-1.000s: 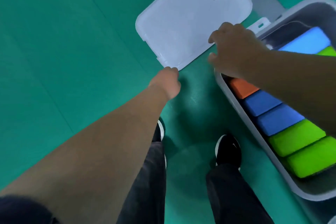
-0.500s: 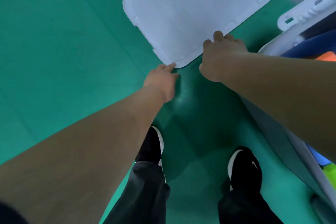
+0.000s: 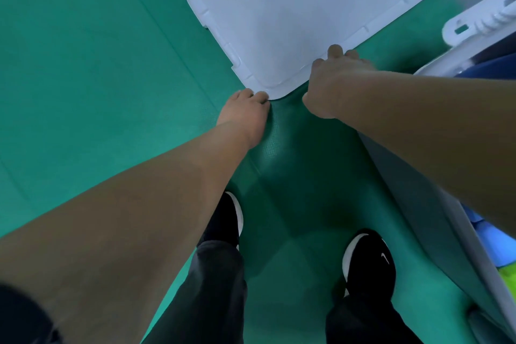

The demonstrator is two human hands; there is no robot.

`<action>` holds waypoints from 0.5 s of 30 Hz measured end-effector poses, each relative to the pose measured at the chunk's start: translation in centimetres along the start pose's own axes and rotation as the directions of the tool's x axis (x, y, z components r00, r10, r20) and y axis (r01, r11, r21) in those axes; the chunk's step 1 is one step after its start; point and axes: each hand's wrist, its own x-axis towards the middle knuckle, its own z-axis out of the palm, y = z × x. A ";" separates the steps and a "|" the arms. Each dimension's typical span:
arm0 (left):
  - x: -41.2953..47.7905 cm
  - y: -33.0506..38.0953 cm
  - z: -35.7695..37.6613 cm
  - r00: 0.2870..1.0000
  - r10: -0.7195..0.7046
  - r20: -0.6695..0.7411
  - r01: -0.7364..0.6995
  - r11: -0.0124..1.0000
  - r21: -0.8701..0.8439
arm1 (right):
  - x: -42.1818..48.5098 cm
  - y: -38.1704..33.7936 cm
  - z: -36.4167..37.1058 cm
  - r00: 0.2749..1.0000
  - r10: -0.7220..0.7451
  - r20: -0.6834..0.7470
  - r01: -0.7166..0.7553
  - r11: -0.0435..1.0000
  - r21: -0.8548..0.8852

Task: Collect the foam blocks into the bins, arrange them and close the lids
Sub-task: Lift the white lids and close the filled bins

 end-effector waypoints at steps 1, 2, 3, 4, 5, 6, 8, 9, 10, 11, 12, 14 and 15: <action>0.0 0.0 -0.2 0.998 0.014 -0.063 -0.013 1.000 0.016 | -0.1 -0.1 -0.1 1.000 -0.004 -0.002 0.004 1.000 0.005; -0.2 -0.1 -0.5 0.991 0.026 -0.130 -0.025 1.000 0.015 | -0.2 -0.1 -0.1 1.000 -0.007 -0.009 0.008 1.000 0.015; -0.5 -0.1 -0.8 0.980 0.039 -0.193 -0.040 0.999 0.002 | -0.4 -0.1 -0.1 1.000 -0.009 -0.025 0.010 0.999 0.034; -0.8 -0.2 -1.3 0.966 0.051 -0.255 -0.057 0.998 -0.018 | -0.7 -0.1 -0.2 0.999 -0.011 -0.047 0.014 0.997 0.073; -1.3 -0.3 -2.0 0.948 0.062 -0.312 -0.078 0.996 -0.038 | -1.1 0.0 -0.4 0.997 -0.011 -0.073 0.021 0.990 0.137; -2.0 -0.4 -2.8 0.931 0.064 -0.360 -0.092 0.994 -0.061 | -1.7 0.1 -0.7 0.995 -0.006 -0.101 0.029 0.975 0.221; -3.6 -0.3 -5.2 0.901 0.009 -0.433 -0.068 0.990 -0.121 | -3.1 0.6 -1.6 0.983 0.014 -0.184 0.059 0.921 0.385; -4.6 -0.1 -6.7 0.890 -0.032 -0.455 -0.039 0.988 -0.147 | -4.1 0.9 -2.1 0.971 0.031 -0.236 0.079 0.893 0.444; -5.5 0.1 -8.3 0.880 -0.078 -0.468 -0.005 0.985 -0.173 | -5.1 1.3 -2.8 0.958 0.051 -0.280 0.095 0.870 0.484; -6.4 0.2 -9.9 0.873 -0.123 -0.472 0.025 0.978 -0.209 | -6.2 1.8 -3.5 0.948 0.068 -0.310 0.105 0.854 0.510; -7.1 0.3 -11.7 0.863 -0.171 -0.475 0.040 0.961 -0.273 | -7.1 2.2 -4.3 0.944 0.076 -0.321 0.112 0.841 0.529; -8.3 0.2 -15.4 0.841 -0.236 -0.488 0.022 0.914 -0.404 | -8.7 3.1 -6.2 0.940 0.068 -0.333 0.138 0.819 0.557; -8.8 0.1 -17.2 0.835 -0.238 -0.496 0.000 0.902 -0.433 | -9.4 3.6 -7.3 0.932 0.065 -0.356 0.158 0.813 0.561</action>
